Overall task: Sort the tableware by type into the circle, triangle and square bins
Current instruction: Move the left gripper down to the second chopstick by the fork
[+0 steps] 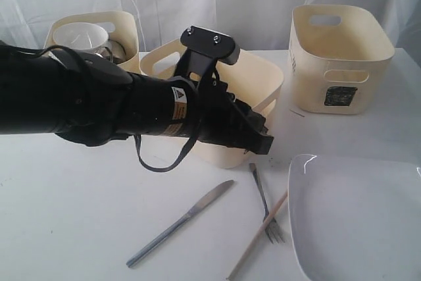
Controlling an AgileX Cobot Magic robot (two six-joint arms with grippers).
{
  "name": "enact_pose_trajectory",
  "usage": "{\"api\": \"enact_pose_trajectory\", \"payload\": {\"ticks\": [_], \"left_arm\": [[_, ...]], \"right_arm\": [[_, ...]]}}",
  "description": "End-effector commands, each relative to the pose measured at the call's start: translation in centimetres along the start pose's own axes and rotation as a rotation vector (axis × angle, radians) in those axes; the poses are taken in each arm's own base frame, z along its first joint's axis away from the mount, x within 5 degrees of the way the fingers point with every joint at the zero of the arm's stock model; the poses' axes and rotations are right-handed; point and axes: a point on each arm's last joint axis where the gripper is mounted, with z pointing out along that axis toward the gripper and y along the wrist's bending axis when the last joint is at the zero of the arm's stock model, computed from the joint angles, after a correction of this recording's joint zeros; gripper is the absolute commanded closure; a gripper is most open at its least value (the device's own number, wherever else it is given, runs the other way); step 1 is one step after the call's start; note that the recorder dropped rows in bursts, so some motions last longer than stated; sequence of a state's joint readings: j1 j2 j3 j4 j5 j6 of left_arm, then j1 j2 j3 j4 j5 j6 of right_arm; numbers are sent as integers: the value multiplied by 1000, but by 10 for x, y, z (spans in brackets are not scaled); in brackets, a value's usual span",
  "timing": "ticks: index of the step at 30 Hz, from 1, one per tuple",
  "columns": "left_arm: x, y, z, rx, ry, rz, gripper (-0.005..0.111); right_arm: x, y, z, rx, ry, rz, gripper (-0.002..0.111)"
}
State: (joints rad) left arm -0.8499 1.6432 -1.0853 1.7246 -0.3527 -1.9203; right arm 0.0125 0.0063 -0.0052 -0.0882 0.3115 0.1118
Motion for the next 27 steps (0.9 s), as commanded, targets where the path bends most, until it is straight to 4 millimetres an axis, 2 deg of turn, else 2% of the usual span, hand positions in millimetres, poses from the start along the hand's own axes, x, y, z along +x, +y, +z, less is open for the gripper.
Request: {"api": "enact_pose_trajectory", "payload": {"ticks": [1, 12, 23, 27], "left_arm": [[0, 2, -2, -41, -7, 17, 69], [2, -6, -2, 50, 9, 148, 69], [3, -14, -3, 139, 17, 187, 69], [5, -25, -2, 135, 19, 206, 69]], "right_arm": [[0, 0, 0, -7, -15, -10, 108], [0, 0, 0, -8, -15, -8, 108], [0, 0, 0, -8, -15, -8, 108], [0, 0, 0, -8, -15, -8, 108]]}}
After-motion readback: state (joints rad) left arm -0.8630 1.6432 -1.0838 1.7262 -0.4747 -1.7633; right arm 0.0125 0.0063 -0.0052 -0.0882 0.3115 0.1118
